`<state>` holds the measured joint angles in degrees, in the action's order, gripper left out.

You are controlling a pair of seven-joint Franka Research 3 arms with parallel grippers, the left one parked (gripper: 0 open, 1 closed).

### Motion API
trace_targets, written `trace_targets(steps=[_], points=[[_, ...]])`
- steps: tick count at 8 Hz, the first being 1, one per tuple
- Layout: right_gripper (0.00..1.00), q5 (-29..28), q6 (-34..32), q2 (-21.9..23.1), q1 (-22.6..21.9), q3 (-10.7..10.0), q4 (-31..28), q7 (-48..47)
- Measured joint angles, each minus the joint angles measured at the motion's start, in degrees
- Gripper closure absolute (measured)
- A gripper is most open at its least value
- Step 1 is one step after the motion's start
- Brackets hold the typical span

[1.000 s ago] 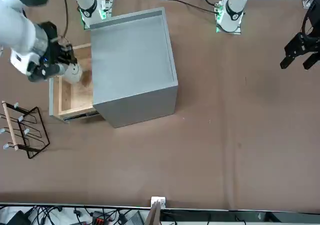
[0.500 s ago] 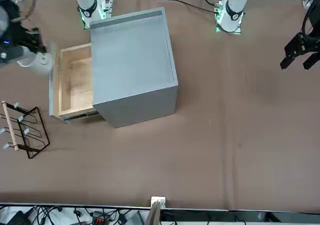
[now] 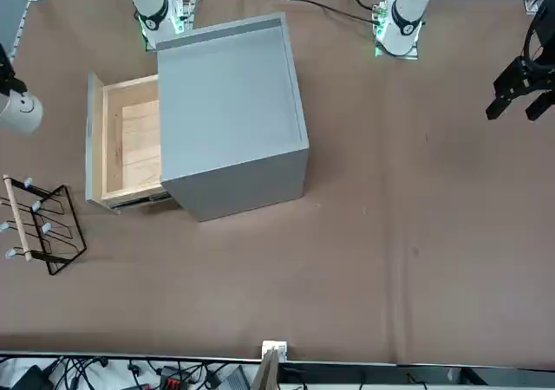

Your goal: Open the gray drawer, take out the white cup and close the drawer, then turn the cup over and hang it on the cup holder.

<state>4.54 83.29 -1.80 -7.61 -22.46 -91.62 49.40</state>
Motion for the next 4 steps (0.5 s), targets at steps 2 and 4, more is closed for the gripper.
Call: trace_targets(steps=[2, 4], points=[[0.95, 0.00, 8.09, -0.05, 2.30, -0.05, -5.68, 5.19], [0.95, 0.00, 13.83, 0.15, 3.61, -0.06, -10.70, 7.75]])
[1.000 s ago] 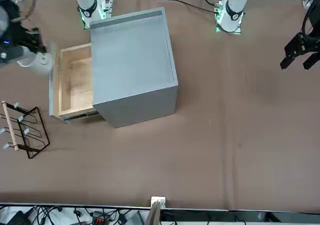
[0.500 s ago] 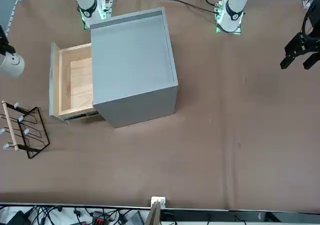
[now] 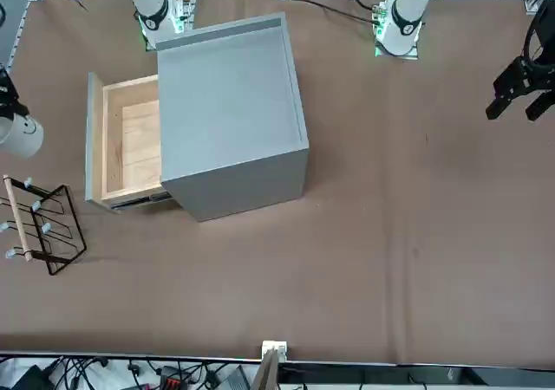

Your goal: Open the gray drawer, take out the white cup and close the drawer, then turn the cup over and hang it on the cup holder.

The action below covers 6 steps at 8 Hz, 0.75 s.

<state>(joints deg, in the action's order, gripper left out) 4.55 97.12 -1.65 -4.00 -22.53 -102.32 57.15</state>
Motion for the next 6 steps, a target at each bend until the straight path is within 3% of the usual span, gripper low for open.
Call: trace_targets(steps=[4, 6], points=[[0.95, 0.08, 11.67, 4.39, 0.91, -0.04, -14.30, 5.51], [0.95, 2.14, 18.28, 5.16, 1.74, -0.11, -18.67, 15.63]])
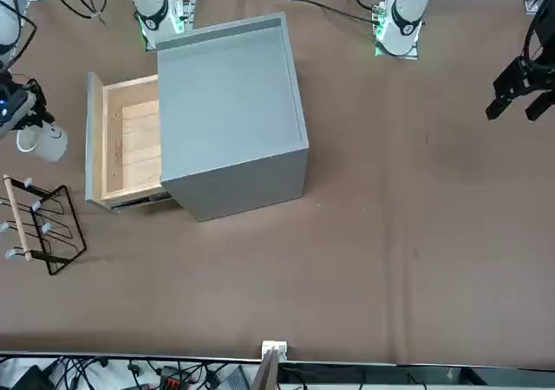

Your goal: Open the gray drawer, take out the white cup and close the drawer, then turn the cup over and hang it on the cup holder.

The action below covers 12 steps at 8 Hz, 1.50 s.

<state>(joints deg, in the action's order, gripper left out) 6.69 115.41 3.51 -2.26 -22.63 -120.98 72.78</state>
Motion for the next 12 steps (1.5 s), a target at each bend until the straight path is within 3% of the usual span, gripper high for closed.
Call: trace_targets(steps=[3, 5, 7, 9, 12], points=[[0.95, 4.12, 9.69, -2.10, 0.16, 0.00, -8.16, 6.03], [0.95, 13.40, 14.18, -2.78, 0.20, 0.07, -11.96, 6.37], [0.95, 18.41, 20.84, -3.12, 0.30, 0.07, -15.28, 6.65], [0.95, 19.33, 27.06, -5.41, 1.56, 0.07, -18.02, 7.61], [0.93, 19.30, 29.97, -10.18, 3.35, 0.06, -18.41, 7.92]])
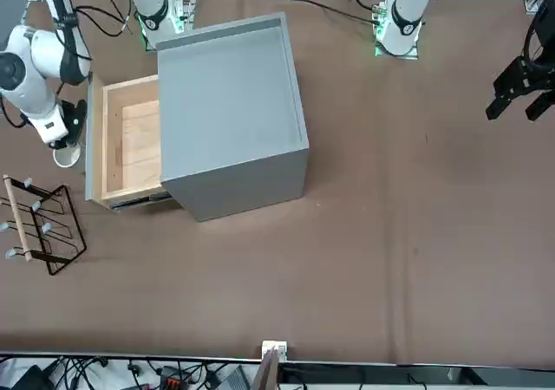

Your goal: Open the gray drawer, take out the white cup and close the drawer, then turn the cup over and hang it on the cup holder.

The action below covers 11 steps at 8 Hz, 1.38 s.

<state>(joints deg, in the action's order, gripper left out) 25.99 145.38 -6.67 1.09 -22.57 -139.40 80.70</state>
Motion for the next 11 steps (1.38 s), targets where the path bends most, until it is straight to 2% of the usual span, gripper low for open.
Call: trace_targets(steps=[2, 5, 6, 7, 8, 9, 11], points=[[0.80, -0.01, -0.07, 0.18, 0.08, 0.00, 0.12, -0.17], [0.23, 0.00, -0.46, 0.51, 0.07, 0.12, 0.27, -0.19], [0.20, -0.01, -1.66, 1.07, 0.05, 0.22, 0.61, -0.31], [0.13, -0.13, -3.51, 2.42, 0.03, 0.36, 1.14, -0.43], [0.12, -1.48, -4.95, 4.43, 0.01, 0.44, 1.54, -0.69], [0.18, -4.39, -6.65, 6.76, 0.00, 0.52, 1.97, -0.80], [0.30, -13.85, -13.48, 10.58, -0.12, 0.70, 4.72, -0.97]])
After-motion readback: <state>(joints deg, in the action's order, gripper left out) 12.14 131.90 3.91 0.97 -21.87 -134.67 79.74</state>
